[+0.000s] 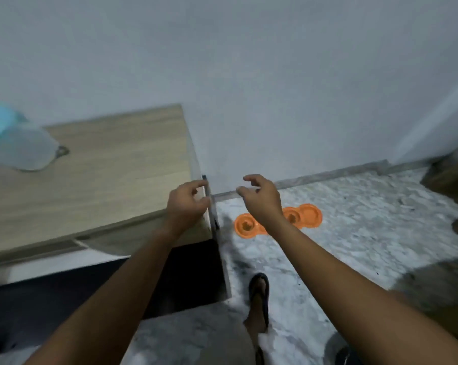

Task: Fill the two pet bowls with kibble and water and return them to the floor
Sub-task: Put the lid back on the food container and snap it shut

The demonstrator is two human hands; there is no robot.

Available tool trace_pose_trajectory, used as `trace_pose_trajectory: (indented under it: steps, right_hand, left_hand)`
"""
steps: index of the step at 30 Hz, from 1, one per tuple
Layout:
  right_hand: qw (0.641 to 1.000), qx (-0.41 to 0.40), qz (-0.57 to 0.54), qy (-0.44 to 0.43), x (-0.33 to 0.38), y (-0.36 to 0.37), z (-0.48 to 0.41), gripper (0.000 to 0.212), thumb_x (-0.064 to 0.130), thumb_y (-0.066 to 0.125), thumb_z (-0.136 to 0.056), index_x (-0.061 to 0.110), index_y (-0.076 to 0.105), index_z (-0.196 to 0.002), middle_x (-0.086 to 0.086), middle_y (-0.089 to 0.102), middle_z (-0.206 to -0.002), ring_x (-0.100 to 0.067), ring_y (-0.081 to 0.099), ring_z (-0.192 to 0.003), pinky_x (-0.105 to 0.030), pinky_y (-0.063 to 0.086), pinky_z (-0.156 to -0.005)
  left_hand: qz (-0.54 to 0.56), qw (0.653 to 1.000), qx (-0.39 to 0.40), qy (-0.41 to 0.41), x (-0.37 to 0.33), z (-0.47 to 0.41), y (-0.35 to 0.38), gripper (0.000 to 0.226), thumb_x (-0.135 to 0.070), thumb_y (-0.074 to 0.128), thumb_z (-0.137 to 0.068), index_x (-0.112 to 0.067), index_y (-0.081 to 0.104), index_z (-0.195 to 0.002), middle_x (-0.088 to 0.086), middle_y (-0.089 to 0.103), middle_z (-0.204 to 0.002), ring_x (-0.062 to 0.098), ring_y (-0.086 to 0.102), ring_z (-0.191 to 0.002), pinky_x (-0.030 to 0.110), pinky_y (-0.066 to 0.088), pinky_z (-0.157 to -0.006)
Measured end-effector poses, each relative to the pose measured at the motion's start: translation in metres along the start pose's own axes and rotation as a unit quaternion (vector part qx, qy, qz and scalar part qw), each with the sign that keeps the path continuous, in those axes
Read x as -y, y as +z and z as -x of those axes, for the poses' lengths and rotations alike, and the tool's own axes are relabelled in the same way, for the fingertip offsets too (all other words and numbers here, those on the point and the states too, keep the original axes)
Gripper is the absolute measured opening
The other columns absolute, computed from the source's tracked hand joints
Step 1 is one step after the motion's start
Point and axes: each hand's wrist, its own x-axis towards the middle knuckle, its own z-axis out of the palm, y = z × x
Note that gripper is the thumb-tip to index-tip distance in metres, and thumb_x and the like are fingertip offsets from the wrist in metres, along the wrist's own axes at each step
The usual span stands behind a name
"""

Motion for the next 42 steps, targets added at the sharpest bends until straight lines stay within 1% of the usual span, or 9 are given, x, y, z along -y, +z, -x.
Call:
trace_pose_trajectory:
  steps: [4, 16, 22, 25, 29, 32, 36, 40, 42]
  right_hand:
    - [0.999, 0.039, -0.012, -0.030, 0.056, 0.068, 0.067, 0.033, 0.029, 0.068, -0.089, 0.025, 0.067, -0.122, -0.002, 0.060, -0.130, -0.019, 0.059, -0.113, -0.038, 0.049, -0.099]
    - [0.969, 0.182, 0.054, -0.156, 0.212, 0.359, 0.189, 0.033, 0.031, 0.073, -0.087, 0.022, 0.071, -0.119, -0.002, 0.068, -0.113, -0.021, 0.064, -0.106, -0.032, 0.049, -0.091]
    - [0.970, 0.210, 0.080, -0.093, 0.250, 0.568, 0.190, 0.036, 0.036, 0.076, -0.084, 0.021, 0.071, -0.117, -0.004, 0.074, -0.106, -0.022, 0.069, -0.096, -0.033, 0.053, -0.089]
    - [0.975, 0.188, 0.109, -0.049, 0.253, 0.638, 0.180, 0.041, 0.040, 0.075, -0.086, 0.019, 0.069, -0.120, -0.008, 0.073, -0.116, -0.027, 0.068, -0.104, -0.036, 0.054, -0.092]
    - [0.980, 0.133, 0.146, -0.025, 0.262, 0.688, 0.164, 0.043, 0.038, 0.072, -0.090, 0.012, 0.068, -0.124, -0.011, 0.070, -0.127, -0.031, 0.063, -0.118, -0.037, 0.050, -0.099]
    - [0.980, 0.093, 0.170, -0.036, 0.267, 0.709, 0.153, 0.031, 0.028, 0.071, -0.090, 0.009, 0.074, -0.116, -0.012, 0.073, -0.118, -0.031, 0.065, -0.114, -0.035, 0.049, -0.095]
    - [0.984, 0.090, 0.153, 0.011, 0.264, 0.718, 0.144, 0.021, 0.018, 0.064, -0.094, 0.004, 0.078, -0.086, -0.019, 0.077, -0.090, -0.030, 0.071, -0.086, -0.042, 0.058, -0.085]
    - [0.994, 0.097, 0.040, 0.041, 0.276, 0.689, 0.136, 0.026, 0.013, 0.068, -0.093, 0.010, 0.074, -0.067, -0.011, 0.068, -0.066, -0.025, 0.063, -0.064, -0.043, 0.061, -0.070]
    - [0.996, 0.084, -0.035, 0.009, 0.296, 0.666, 0.136, 0.026, 0.012, 0.066, -0.097, 0.009, 0.073, -0.071, -0.010, 0.063, -0.069, -0.021, 0.056, -0.062, -0.034, 0.055, -0.061]
  left_hand:
    - [-0.024, 0.998, -0.051, -0.020, 0.034, 0.059, -0.104, 0.041, -0.025, 0.068, -0.084, -0.027, 0.066, -0.125, 0.000, 0.067, -0.125, 0.016, 0.063, -0.112, 0.025, 0.046, -0.096]
    - [-0.024, 0.974, -0.190, -0.126, 0.245, 0.175, -0.382, 0.045, -0.029, 0.069, -0.082, -0.028, 0.065, -0.127, 0.001, 0.068, -0.123, 0.020, 0.066, -0.103, 0.029, 0.051, -0.088]
    - [-0.023, 0.959, -0.209, -0.191, 0.424, 0.147, -0.498, 0.044, -0.030, 0.070, -0.082, -0.027, 0.065, -0.126, 0.001, 0.063, -0.131, 0.023, 0.060, -0.116, 0.029, 0.045, -0.096]
    - [-0.015, 0.961, -0.191, -0.201, 0.493, 0.124, -0.530, 0.047, -0.026, 0.071, -0.084, -0.016, 0.063, -0.130, 0.008, 0.061, -0.133, 0.027, 0.057, -0.121, 0.032, 0.043, -0.099]
    - [-0.010, 0.961, -0.164, -0.221, 0.551, 0.081, -0.557, 0.057, -0.024, 0.068, -0.087, -0.009, 0.053, -0.140, 0.015, 0.054, -0.141, 0.031, 0.050, -0.129, 0.035, 0.038, -0.107]
    - [-0.020, 0.960, -0.160, -0.230, 0.574, 0.050, -0.567, 0.056, -0.023, 0.065, -0.088, -0.007, 0.052, -0.141, 0.017, 0.053, -0.141, 0.033, 0.049, -0.130, 0.036, 0.038, -0.107]
    - [0.024, 0.959, -0.145, -0.243, 0.583, 0.037, -0.570, 0.026, -0.022, 0.066, -0.089, -0.007, 0.075, -0.109, 0.015, 0.072, -0.111, 0.031, 0.065, -0.108, 0.031, 0.049, -0.089]
    - [0.231, 0.933, -0.159, -0.226, 0.562, 0.026, -0.578, 0.010, -0.005, 0.069, -0.084, -0.010, 0.077, -0.084, 0.012, 0.073, -0.083, 0.023, 0.068, -0.080, 0.026, 0.057, -0.069]
    - [0.340, 0.906, -0.171, -0.186, 0.537, 0.019, -0.587, 0.011, 0.003, 0.068, -0.085, 0.000, 0.075, -0.094, 0.014, 0.070, -0.085, 0.020, 0.065, -0.076, 0.020, 0.058, -0.062]
